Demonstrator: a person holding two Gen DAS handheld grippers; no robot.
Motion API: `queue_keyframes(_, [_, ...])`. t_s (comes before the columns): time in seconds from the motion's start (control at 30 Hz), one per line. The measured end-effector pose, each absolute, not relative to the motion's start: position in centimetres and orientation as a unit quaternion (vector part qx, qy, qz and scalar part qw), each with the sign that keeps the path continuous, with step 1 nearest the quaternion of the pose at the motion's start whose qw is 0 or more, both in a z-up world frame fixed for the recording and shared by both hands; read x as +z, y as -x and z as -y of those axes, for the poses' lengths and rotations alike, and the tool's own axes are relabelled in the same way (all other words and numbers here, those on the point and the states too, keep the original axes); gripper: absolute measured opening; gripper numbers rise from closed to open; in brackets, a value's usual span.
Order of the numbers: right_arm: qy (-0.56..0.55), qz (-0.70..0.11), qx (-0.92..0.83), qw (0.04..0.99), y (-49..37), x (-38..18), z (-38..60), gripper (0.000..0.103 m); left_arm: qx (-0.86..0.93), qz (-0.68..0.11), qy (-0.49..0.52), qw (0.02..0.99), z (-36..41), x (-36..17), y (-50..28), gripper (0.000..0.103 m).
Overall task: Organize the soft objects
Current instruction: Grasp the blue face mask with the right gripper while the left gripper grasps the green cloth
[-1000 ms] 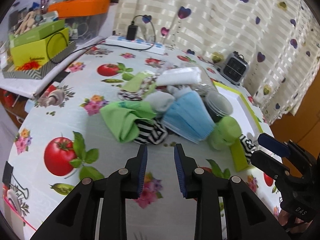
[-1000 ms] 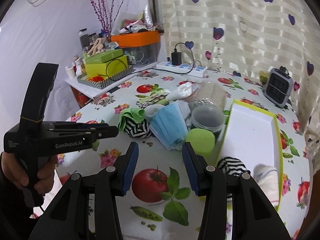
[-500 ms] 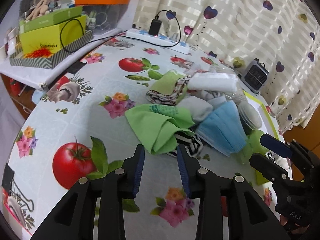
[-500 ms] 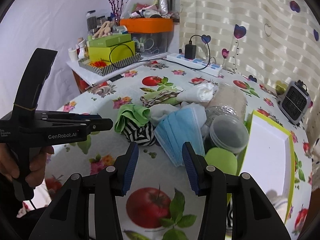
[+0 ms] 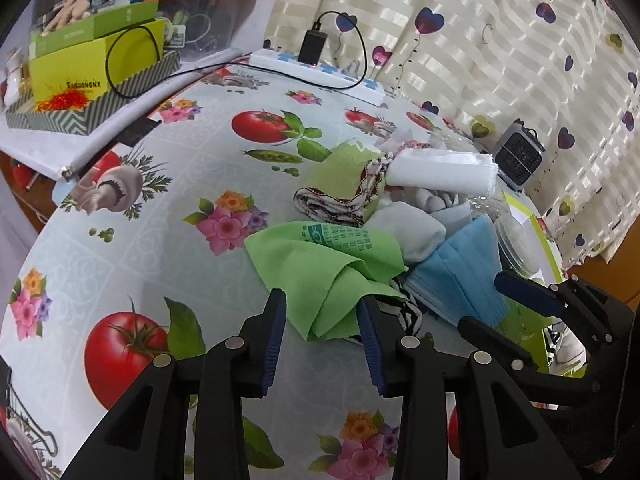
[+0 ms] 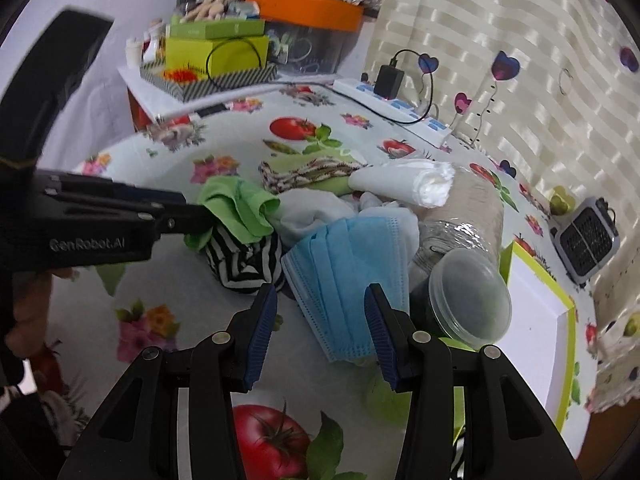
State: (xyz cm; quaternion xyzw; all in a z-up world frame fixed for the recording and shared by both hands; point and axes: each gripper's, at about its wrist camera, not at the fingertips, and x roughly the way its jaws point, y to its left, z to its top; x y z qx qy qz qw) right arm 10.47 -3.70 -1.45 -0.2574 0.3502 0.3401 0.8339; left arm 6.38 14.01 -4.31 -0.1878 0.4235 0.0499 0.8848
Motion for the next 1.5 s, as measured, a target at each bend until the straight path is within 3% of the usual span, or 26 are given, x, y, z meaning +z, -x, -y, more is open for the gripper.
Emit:
queue_keyframes(0.3, [0.305, -0.358, 0.31, 0.826, -11.1, -2.7, 2.2, 0.046, 0.041, -0.427, 0.209, 0.879, -14.9, -5.4, -7.1, 0.035])
queue_keyframes(0.37, [0.294, -0.363, 0.309, 0.828, -11.4, -2.6, 2.4, 0.036, 0.038, -0.424, 0.214, 0.879, -15.2, -5.5, -7.2, 0.035])
queue_keyframes(0.4, [0.293, -0.365, 0.308, 0.828, -11.5, -2.7, 2.4, 0.018, 0.038, -0.421, 0.215, 0.88, -15.2, -5.5, -7.2, 0.032])
queue_keyframes(0.5, [0.282, -0.37, 0.309, 0.829, -11.7, -2.6, 2.6, 0.01, 0.036, -0.415, 0.218, 0.883, -15.4, -5.3, -7.1, 0.016])
queue_keyframes(0.67, [0.264, -0.366, 0.317, 0.834, -11.4, -2.0, 3.0, 0.007, 0.046, -0.401, 0.214, 0.889, -15.6, -4.6, -6.4, 0.006])
queue_keyframes(1.0, [0.212, -0.362, 0.354, 0.836, -9.8, -0.3, 4.1, 0.004, 0.057, -0.374, 0.215, 0.9, -15.9, -2.3, -3.5, 0.003])
queue_keyframes(1.33, [0.178, -0.349, 0.374, 0.841, -7.6, 1.3, 5.7, 0.004, 0.066, -0.365, 0.195, 0.908, -15.4, -0.8, -1.7, 0.003])
queue_keyframes(1.37, [0.175, -0.348, 0.374, 0.842, -7.5, 1.4, 5.8, 0.004, 0.072, -0.37, 0.194, 0.906, -15.5, -1.0, -1.9, 0.007])
queue_keyframes(1.47, [0.172, -0.347, 0.371, 0.844, -7.4, 1.5, 6.1, 0.004, 0.071, -0.375, 0.197, 0.903, -15.9, -1.9, -2.9, 0.034])
queue_keyframes(1.5, [0.171, -0.348, 0.37, 0.844, -7.4, 1.5, 6.2, 0.004, 0.073, -0.379, 0.2, 0.901, -16.0, -2.2, -3.3, 0.034])
